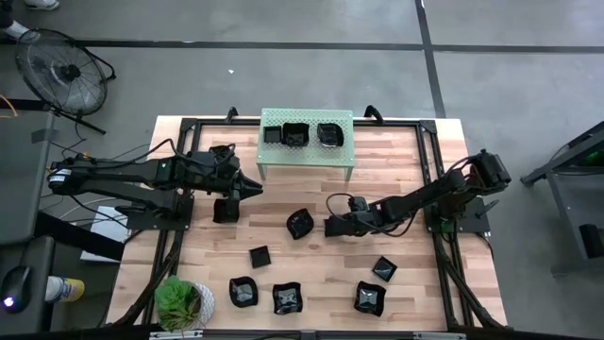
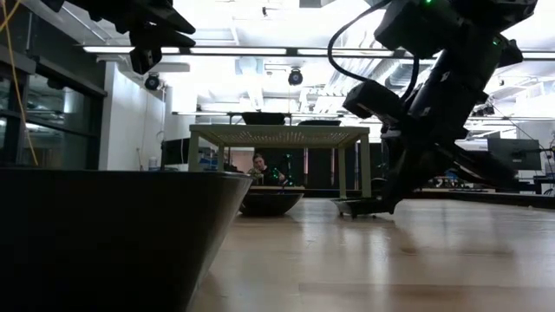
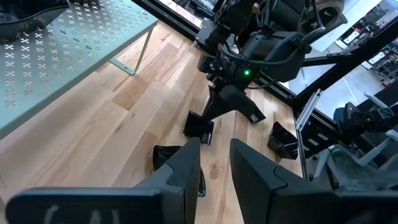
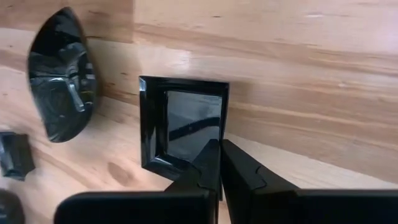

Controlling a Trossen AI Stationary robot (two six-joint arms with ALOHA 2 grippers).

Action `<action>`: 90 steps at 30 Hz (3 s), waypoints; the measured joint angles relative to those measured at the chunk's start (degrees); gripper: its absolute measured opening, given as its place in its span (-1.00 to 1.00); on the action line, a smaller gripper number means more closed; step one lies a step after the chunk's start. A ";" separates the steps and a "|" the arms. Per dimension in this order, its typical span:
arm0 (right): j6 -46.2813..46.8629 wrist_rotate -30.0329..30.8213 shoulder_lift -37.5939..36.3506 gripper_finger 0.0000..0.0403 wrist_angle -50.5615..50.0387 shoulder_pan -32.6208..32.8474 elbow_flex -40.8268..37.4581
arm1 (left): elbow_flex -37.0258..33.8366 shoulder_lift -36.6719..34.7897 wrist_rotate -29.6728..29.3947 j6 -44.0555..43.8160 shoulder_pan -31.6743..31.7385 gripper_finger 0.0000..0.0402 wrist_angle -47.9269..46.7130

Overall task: Pick & Place Mini shaped plates
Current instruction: Stack the square shaped plate on top of the square shaped plate on the shelf

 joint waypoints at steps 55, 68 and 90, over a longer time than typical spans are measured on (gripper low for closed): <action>-41.59 18.94 -32.25 -1.00 0.36 -0.30 0.02 | 0.00 1.17 -11.39 0.06 0.00 -0.57 16.52; -58.86 20.34 -33.73 -1.00 -3.69 -4.68 9.22 | 0.00 9.19 -13.43 2.68 0.00 -0.57 27.69; -79.93 24.65 -28.33 -1.00 1.50 -14.12 17.09 | 0.02 10.01 -22.43 18.09 -0.02 -0.21 40.70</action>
